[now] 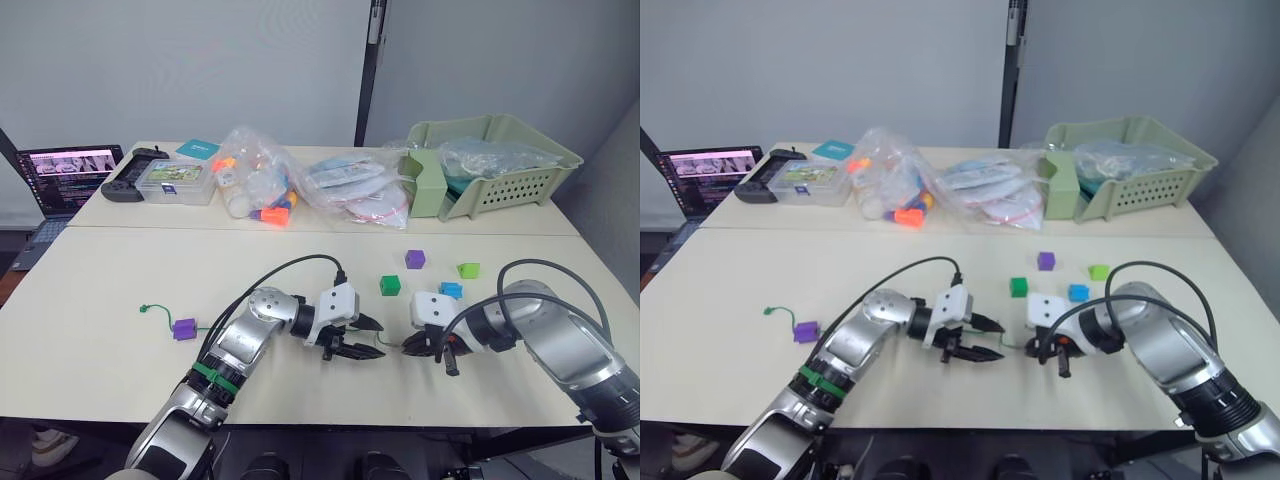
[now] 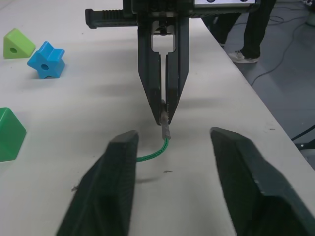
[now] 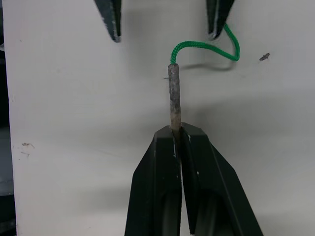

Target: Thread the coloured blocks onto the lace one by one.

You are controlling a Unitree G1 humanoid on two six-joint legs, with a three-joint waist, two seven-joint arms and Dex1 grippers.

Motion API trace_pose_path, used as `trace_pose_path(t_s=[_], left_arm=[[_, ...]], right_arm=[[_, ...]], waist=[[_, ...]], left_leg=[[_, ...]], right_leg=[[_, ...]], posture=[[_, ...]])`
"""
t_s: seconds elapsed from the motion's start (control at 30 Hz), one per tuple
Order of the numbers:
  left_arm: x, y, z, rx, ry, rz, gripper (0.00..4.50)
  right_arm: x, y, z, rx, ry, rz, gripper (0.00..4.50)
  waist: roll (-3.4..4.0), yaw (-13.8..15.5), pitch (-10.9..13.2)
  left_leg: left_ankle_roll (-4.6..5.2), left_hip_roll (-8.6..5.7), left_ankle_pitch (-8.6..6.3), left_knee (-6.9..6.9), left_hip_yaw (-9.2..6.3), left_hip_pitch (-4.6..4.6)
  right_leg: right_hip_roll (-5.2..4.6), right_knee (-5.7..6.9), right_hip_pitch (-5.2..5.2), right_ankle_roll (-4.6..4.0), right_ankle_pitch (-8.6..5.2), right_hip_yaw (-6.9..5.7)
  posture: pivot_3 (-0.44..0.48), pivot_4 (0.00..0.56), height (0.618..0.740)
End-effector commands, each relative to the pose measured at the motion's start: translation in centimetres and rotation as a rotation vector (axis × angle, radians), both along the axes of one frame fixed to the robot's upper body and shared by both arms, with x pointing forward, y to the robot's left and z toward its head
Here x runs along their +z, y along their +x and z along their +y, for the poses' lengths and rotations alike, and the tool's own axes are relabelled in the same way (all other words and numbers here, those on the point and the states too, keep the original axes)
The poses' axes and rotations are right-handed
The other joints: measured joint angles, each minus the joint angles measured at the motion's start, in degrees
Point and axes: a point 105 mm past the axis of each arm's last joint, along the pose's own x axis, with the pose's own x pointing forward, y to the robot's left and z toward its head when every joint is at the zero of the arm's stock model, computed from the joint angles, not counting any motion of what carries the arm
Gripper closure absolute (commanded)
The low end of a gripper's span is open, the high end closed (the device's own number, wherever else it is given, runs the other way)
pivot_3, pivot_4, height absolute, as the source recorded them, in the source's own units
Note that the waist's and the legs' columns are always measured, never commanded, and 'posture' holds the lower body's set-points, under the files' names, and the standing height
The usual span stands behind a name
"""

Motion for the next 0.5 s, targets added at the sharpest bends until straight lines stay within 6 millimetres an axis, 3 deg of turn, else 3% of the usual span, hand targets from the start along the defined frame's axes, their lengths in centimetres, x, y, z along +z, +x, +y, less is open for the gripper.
trace_pose_path(t_s=[0.03, 0.5], left_arm=[[0.6, 0.0, -0.6, -0.017, -0.008, -0.041, 2.16], [0.2, 0.3, -2.2, -0.019, 0.000, -0.065, 2.16]], right_arm=[[1.1, 0.1, 0.0, 0.002, 0.011, -0.036, 4.50], [1.0, 0.2, -0.4, -0.011, 0.002, -0.042, 4.50]], waist=[[0.00, 0.0, 0.0], [0.00, 0.0, 0.0]], left_leg=[[0.00, 0.00, 0.00, 0.00, 0.00, 0.00], [0.00, 0.00, 0.00, 0.00, 0.00, 0.00]], right_leg=[[0.00, -0.03, 0.02, 0.00, 0.00, 0.00], [0.00, -0.07, 0.04, 0.01, 0.00, 0.00]], posture=[[0.000, 0.150, 0.737], [0.000, 0.150, 0.737]])
